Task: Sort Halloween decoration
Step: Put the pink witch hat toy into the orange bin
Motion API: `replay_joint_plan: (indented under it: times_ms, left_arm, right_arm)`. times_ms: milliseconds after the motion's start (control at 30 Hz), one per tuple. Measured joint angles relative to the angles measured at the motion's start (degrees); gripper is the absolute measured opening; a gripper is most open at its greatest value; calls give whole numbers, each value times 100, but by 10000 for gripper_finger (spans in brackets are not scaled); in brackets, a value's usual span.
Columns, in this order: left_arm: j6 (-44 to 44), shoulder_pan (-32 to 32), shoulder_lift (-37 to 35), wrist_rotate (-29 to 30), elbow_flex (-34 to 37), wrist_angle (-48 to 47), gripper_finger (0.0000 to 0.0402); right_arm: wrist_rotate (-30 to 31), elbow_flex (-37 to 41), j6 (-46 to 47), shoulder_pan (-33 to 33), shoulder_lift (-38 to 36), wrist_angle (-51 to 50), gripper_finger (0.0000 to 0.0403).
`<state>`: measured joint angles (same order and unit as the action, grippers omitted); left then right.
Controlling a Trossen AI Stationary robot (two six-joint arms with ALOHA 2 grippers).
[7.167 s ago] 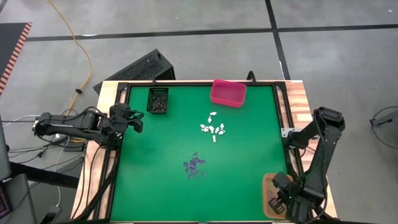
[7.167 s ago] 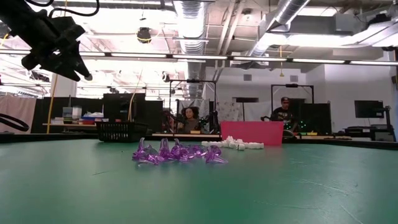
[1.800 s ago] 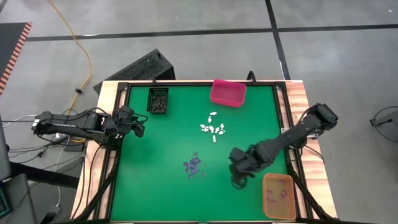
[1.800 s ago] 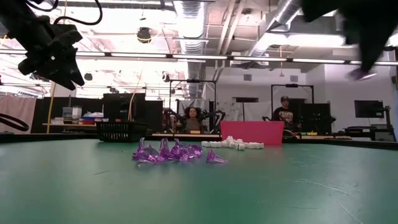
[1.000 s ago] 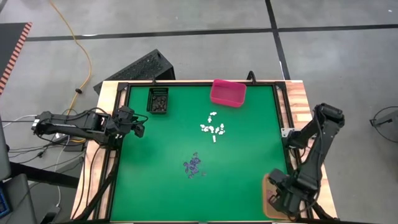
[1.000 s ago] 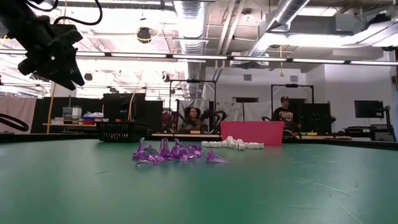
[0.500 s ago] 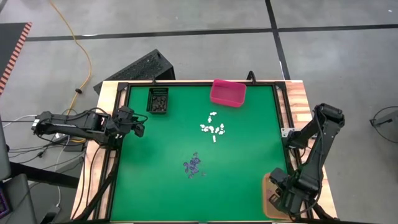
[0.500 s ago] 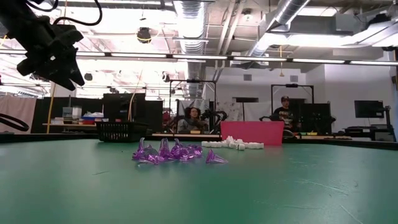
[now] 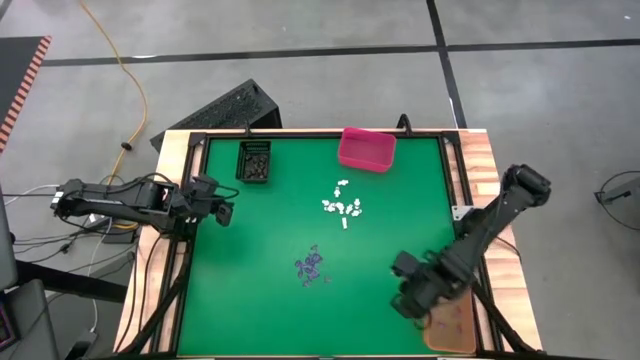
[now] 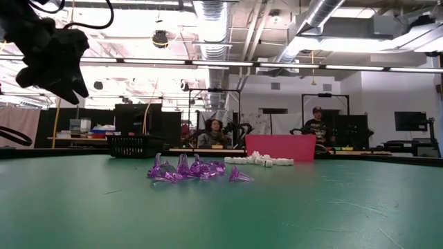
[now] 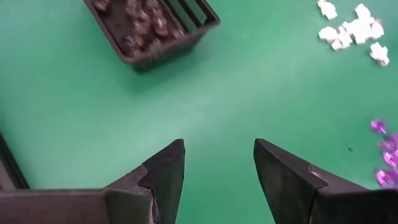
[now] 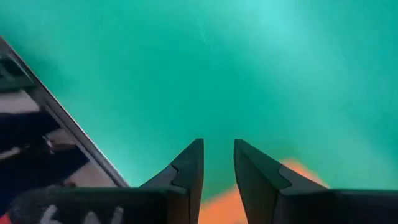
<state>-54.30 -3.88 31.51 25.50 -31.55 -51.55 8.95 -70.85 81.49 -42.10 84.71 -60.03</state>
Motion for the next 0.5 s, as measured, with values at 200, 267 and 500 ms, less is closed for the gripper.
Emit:
replay_joint_plan:
  times_ms: [200, 267, 500]
  left_arm:
    - [39, 1, 0, -433, 0, 0, 183]
    - [25, 0, 0, -436, 0, 0, 183]
    - [7, 0, 0, -381, 0, 0, 183]
  right_arm:
    - [398, 0, -1840, 1066, 0, 1003, 118]
    - [454, 0, -2324, 1388, 0, 1259, 118]
    - [472, 0, -3979, 2248, 0, 2332, 118]
